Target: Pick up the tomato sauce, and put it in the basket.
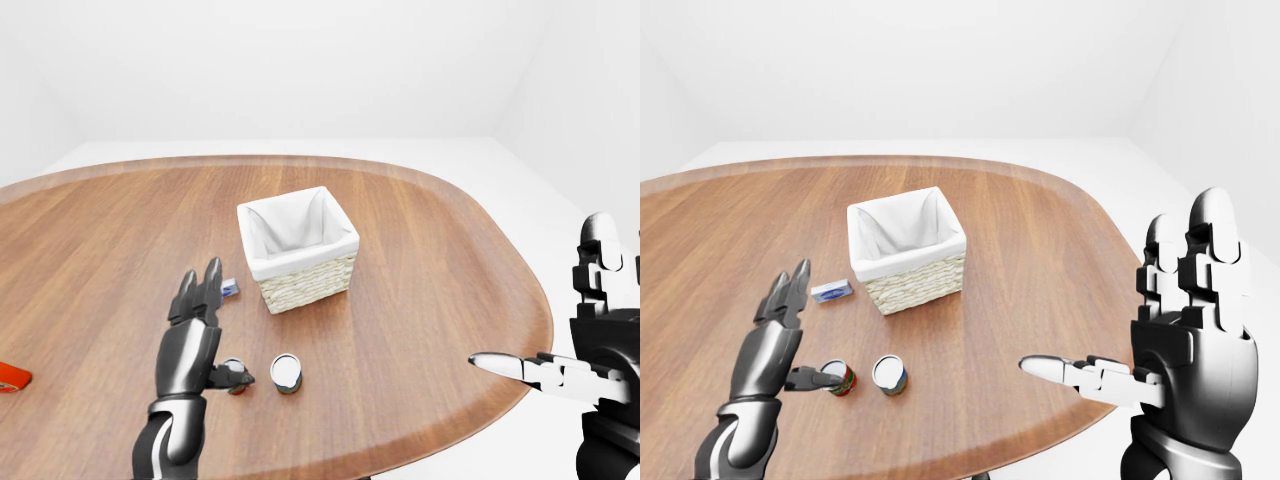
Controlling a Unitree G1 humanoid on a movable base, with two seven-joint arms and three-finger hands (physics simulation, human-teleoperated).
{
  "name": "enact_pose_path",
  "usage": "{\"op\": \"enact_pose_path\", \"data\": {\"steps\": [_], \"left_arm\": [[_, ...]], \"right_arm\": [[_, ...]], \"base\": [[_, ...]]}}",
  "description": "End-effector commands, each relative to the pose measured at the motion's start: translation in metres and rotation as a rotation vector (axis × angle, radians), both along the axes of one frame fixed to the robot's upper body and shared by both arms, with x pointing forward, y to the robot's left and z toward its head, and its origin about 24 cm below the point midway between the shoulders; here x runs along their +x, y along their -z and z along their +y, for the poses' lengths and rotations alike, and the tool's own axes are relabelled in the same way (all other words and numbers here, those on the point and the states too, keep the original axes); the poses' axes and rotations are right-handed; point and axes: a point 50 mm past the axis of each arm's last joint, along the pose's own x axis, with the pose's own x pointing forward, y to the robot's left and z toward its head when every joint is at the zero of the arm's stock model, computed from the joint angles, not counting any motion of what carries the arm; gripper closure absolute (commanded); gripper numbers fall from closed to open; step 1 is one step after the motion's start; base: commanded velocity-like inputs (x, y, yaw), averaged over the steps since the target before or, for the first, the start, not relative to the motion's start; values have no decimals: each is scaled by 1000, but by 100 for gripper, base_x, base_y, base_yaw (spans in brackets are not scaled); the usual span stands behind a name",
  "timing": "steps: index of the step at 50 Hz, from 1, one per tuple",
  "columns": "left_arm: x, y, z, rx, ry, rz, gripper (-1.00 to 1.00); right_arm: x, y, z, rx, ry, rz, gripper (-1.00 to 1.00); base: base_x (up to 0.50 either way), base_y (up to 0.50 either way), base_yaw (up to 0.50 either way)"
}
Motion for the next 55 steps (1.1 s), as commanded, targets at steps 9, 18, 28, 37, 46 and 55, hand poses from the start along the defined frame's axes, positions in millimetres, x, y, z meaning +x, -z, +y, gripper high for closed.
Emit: {"op": "enact_pose_path", "data": {"steps": [9,18,28,37,46,55], "left_arm": [[-23,81,2,379,35,439,-100],[-27,91,3,427,47,485,-100],[-26,99,1,433,68,510,-100],[-19,113,-1,454,91,527,-100],[-16,121,-3,476,115,531,-100],[-11,123,-2,474,112,534,-100]], "right_arm": [[1,-1,0,-3,-2,-4,-100],[1,-2,1,-2,-4,-9,-100],[1,-1,1,-3,-3,-6,-100],[1,0,2,-3,-5,-2,-100],[0,1,1,-1,-5,0,-100],[0,0,1,-1,-6,-1,-100]], "base": [[0,0,0],[0,0,0],[0,0,0],[0,0,0],[0,0,0],[0,0,0]]}}
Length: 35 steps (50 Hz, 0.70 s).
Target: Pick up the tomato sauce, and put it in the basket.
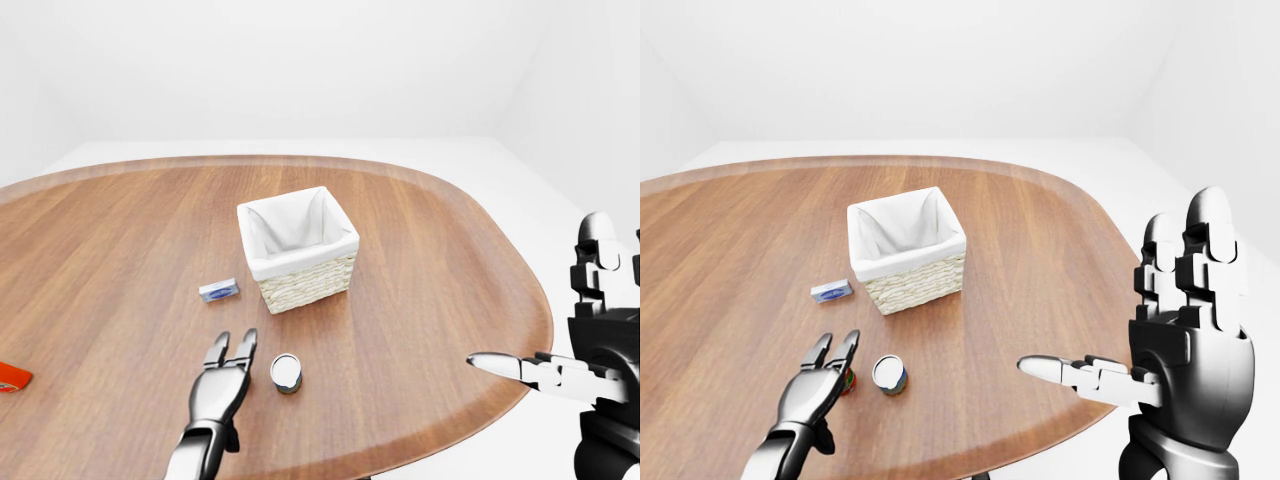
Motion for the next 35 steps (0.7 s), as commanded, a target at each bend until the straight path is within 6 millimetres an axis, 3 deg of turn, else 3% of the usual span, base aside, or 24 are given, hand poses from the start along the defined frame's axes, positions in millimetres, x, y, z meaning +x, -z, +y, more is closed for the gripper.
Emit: {"op": "enact_pose_path", "data": {"steps": [1,35], "left_arm": [[6,6,0,3,5,7,-100],[28,17,3,-8,-3,-16,-100]], "right_arm": [[0,0,0,1,0,0,-100],[0,-1,-1,1,-4,8,-100]], "base": [[0,0,0],[0,0,0]]}}
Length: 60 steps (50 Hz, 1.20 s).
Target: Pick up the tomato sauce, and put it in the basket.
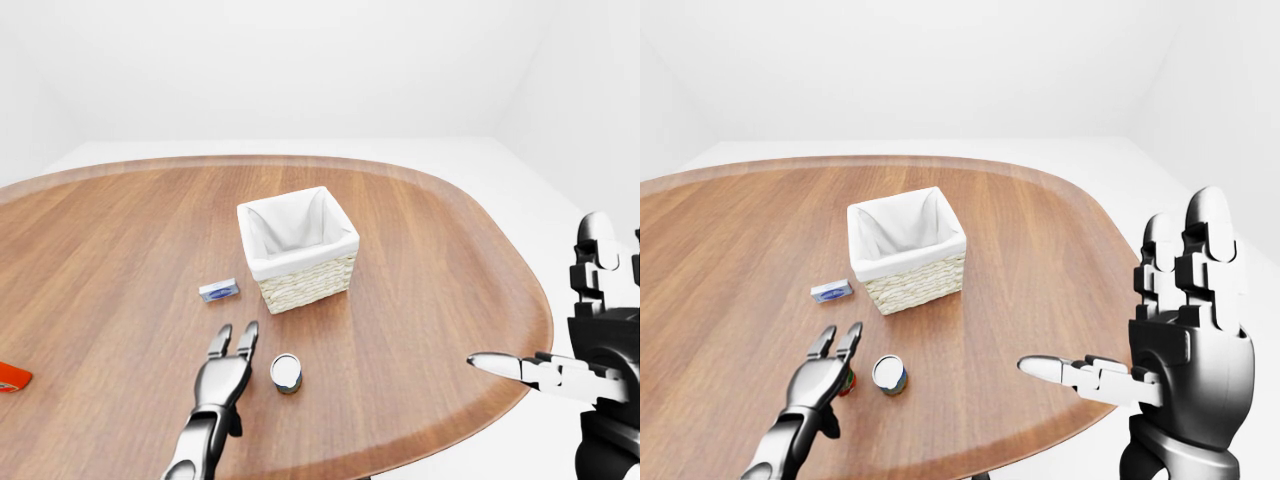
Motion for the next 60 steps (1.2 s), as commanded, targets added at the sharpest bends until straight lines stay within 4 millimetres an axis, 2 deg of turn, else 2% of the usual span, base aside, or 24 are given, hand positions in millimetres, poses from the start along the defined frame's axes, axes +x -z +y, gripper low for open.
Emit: {"op": "enact_pose_path", "data": {"steps": [1,11,43,60], "left_arm": [[8,5,1,-9,-6,-2,-100],[17,8,7,-24,-32,2,-100],[21,13,16,-12,-109,16,-100],[27,36,17,11,-120,65,-100]], "right_arm": [[0,0,0,0,1,3,-100],[0,0,-1,0,2,2,-100],[-1,1,0,2,2,3,-100],[0,0,0,1,1,4,-100]], "base": [[0,0,0],[0,0,0],[0,0,0],[0,0,0]]}}
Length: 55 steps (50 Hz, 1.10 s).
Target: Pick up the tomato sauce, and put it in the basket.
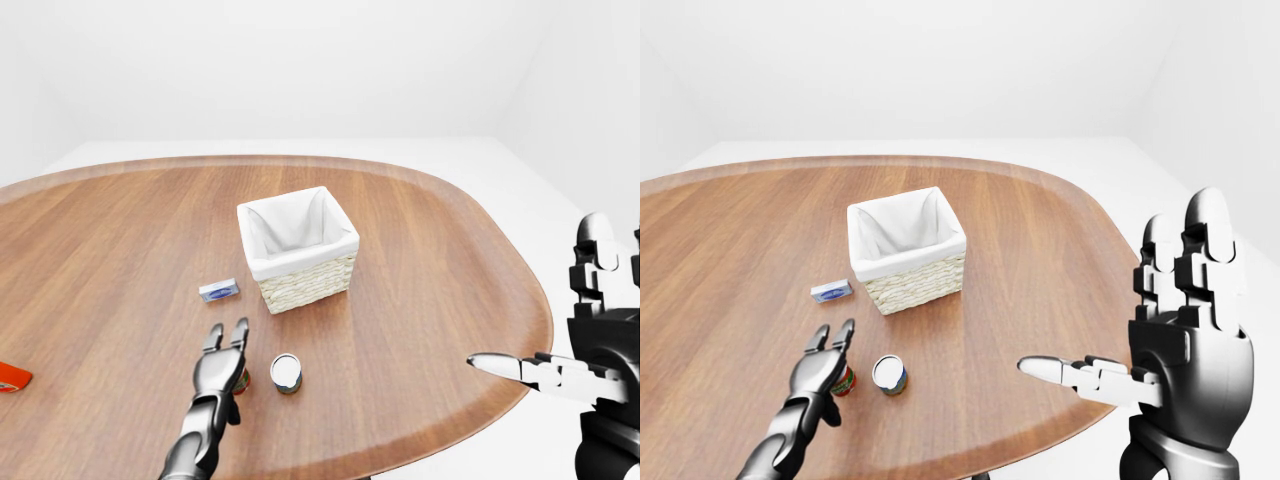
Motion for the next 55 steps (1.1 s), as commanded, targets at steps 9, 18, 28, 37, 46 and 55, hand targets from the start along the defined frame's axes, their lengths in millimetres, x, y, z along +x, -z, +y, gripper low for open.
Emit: {"op": "enact_pose_path", "data": {"steps": [9,18,28,37,46,55], "left_arm": [[0,13,0,-18,-15,50,100],[-1,13,-1,-20,-5,44,100],[1,10,-1,-22,-13,27,100],[9,-14,0,-58,-34,-86,100],[29,-64,2,-168,-109,-328,100],[38,-107,5,-239,-152,-566,100]], "right_arm": [[0,0,-1,0,3,3,-100],[-1,1,0,1,3,3,-100],[-1,1,0,2,3,-2,-100],[-1,1,0,1,2,-4,-100],[0,0,0,1,2,-5,-100],[0,-1,0,-1,0,-9,-100]], "base": [[0,0,0],[0,0,0],[0,0,0],[0,0,0],[0,0,0],[0,0,0]]}}
